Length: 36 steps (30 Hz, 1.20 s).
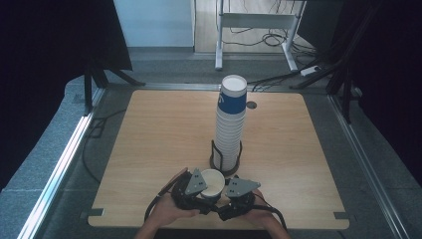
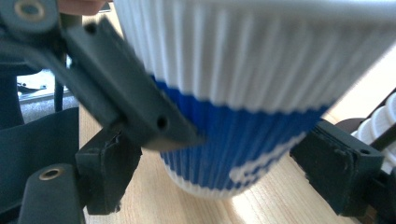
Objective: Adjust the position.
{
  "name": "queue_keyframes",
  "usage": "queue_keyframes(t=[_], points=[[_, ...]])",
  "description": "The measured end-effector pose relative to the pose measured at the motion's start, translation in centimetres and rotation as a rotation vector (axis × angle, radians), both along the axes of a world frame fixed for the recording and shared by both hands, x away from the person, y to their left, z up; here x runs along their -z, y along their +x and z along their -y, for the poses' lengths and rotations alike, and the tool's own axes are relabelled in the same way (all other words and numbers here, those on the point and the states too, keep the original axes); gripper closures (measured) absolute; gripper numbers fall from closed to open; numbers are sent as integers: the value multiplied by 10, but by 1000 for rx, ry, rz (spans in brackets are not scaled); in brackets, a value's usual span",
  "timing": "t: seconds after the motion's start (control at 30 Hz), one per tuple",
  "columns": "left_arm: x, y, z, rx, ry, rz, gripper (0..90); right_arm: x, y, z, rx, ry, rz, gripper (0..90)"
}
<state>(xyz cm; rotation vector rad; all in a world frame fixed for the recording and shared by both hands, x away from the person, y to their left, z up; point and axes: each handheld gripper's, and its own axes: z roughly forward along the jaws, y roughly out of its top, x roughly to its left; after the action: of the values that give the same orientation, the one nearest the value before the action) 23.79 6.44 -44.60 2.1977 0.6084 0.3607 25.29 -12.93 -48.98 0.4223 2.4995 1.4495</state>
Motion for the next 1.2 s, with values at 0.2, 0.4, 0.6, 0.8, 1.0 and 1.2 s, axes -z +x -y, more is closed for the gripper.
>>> queue_keyframes(t=[0.2, 0.4, 0.6, 0.8, 1.0, 1.2], points=[[4, -1, 5, 13, 15, 2, 207, 4, -1, 0, -5, -15, 17, 253], [8, -1, 10, -27, -9, 10, 141, 6, 2, 1, 17, -47, 14, 264], [-3, -6, 7, -74, -103, 50, 60, 4, 4, 6, 39, -16, 13, 265], [-7, -6, -1, -101, -183, 46, 65, 5, 10, 15, 81, 15, -2, 265], [-12, -7, -10, -107, -282, 55, 70, 0, 10, 22, 102, 55, 8, 265], [-16, -6, -22, -133, -321, 76, 87, -5, 10, 30, 124, 86, 26, 265]])
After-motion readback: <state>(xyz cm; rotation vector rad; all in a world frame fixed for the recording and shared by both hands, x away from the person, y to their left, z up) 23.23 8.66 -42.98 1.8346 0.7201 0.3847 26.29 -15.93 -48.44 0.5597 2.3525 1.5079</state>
